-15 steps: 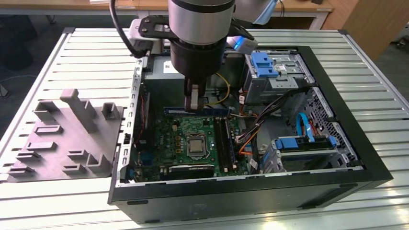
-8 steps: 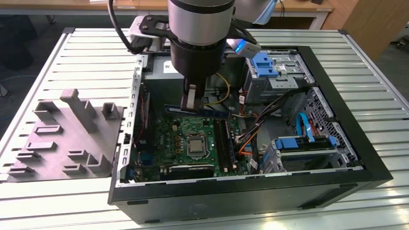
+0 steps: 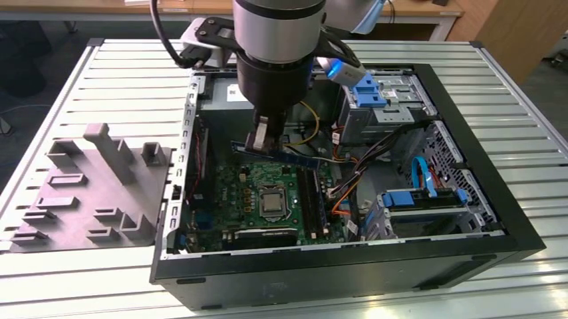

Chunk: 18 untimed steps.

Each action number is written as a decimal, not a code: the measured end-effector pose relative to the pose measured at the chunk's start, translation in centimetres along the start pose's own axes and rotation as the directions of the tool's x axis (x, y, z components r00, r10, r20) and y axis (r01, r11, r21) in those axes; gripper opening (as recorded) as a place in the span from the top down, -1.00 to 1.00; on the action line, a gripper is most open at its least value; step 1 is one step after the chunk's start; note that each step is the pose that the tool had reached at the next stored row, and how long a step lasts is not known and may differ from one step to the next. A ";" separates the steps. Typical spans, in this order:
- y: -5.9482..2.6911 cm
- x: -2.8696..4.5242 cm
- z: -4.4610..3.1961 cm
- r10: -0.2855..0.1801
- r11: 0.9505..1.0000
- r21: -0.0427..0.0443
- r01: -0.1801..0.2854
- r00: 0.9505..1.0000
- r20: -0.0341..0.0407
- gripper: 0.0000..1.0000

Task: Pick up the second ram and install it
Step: 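Insert the second ram into the second slot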

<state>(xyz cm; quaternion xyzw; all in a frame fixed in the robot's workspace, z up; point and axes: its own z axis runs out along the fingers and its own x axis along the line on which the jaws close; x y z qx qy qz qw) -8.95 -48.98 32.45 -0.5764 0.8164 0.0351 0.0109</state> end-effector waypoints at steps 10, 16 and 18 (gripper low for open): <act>0.00 0.00 0.01 0.131 0.991 0.007 -0.131 0.991 0.006 0.77; 0.00 0.00 0.03 0.231 0.973 0.012 -0.232 0.973 0.012 0.77; 0.00 0.00 0.03 0.268 0.963 0.014 -0.268 0.963 0.014 0.77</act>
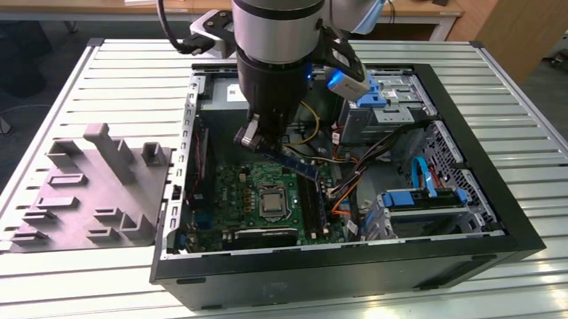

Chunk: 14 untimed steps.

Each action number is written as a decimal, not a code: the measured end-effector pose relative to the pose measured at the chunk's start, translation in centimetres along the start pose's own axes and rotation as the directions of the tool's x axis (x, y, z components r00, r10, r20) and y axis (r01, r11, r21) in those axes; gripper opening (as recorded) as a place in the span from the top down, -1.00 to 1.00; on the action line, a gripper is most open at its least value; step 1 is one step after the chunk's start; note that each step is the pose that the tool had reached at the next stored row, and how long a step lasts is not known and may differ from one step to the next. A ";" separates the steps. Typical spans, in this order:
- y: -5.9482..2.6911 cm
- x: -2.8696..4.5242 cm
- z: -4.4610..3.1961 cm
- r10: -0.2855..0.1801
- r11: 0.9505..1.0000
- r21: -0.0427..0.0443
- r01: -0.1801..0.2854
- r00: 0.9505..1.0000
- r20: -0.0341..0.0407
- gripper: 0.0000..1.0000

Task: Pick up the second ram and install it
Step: 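Insert the second ram into the second slot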

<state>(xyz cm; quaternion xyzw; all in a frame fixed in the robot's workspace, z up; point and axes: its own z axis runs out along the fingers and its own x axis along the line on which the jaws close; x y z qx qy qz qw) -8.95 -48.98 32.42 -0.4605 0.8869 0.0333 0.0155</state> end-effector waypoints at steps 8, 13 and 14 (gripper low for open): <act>0.00 0.00 0.03 0.142 0.990 0.008 -0.142 0.990 0.007 0.77; 0.00 0.00 0.05 0.230 0.973 0.012 -0.230 0.973 0.012 0.77; 0.00 0.00 0.06 0.247 0.969 0.013 -0.247 0.969 0.013 0.77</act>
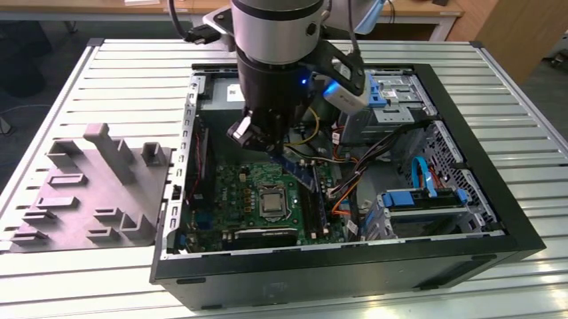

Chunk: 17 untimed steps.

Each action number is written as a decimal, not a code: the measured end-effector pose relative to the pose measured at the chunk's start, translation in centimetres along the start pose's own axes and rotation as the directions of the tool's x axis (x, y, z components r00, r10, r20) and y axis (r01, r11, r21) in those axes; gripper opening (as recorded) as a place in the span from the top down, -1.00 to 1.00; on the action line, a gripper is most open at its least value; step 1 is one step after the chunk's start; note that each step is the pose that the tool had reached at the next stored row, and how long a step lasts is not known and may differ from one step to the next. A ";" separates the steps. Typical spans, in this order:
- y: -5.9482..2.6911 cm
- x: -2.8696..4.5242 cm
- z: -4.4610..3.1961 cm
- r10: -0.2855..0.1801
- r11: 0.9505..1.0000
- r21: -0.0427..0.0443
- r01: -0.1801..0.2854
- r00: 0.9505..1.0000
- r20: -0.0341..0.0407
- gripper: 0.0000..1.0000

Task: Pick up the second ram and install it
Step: 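Insert the second ram into the second slot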

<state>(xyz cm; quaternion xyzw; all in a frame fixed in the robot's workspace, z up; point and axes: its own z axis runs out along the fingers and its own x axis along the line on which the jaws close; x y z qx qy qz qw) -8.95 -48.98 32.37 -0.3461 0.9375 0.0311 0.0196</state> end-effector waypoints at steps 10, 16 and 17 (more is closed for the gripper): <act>0.00 0.00 0.07 0.181 0.983 0.010 -0.181 0.983 0.010 0.77; 0.00 0.00 0.14 0.301 0.953 0.016 -0.301 0.953 0.017 0.77; 0.00 0.00 0.15 0.317 0.948 0.017 -0.317 0.948 0.018 0.77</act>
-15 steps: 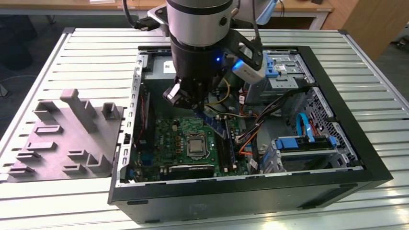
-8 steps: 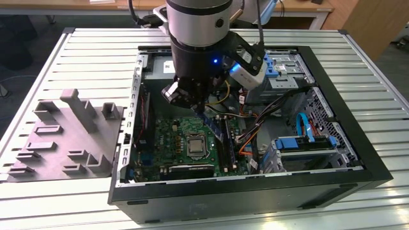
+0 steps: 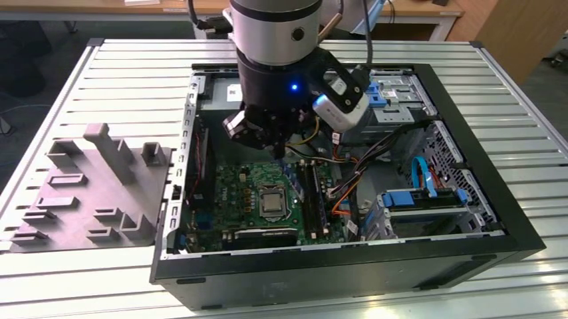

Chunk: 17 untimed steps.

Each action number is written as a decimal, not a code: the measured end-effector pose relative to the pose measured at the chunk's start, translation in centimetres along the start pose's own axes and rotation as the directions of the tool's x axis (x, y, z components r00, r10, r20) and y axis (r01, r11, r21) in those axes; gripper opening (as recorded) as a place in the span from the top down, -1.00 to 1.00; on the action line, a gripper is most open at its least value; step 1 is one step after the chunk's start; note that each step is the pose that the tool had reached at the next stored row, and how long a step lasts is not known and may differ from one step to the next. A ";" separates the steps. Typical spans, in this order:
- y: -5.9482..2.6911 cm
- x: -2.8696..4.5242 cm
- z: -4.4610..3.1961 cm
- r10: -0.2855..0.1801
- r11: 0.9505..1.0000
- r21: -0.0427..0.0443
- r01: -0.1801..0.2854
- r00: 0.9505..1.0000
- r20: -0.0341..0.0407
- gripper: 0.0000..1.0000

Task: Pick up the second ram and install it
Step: 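Insert the second ram into the second slot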

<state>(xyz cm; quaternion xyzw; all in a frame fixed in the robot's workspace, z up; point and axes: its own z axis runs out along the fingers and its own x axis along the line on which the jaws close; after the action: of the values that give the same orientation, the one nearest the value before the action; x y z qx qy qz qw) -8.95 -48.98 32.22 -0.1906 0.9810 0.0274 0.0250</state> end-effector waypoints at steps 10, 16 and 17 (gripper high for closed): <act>0.00 0.01 0.12 0.145 0.989 0.008 -0.145 0.989 0.007 0.77; 0.00 0.01 0.22 0.249 0.968 0.014 -0.249 0.968 0.013 0.77; -0.01 0.01 0.24 0.266 0.964 0.014 -0.266 0.964 0.014 0.77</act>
<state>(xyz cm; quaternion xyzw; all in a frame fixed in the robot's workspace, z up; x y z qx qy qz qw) -8.95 -48.97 31.97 -0.0567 0.9977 0.0237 0.0286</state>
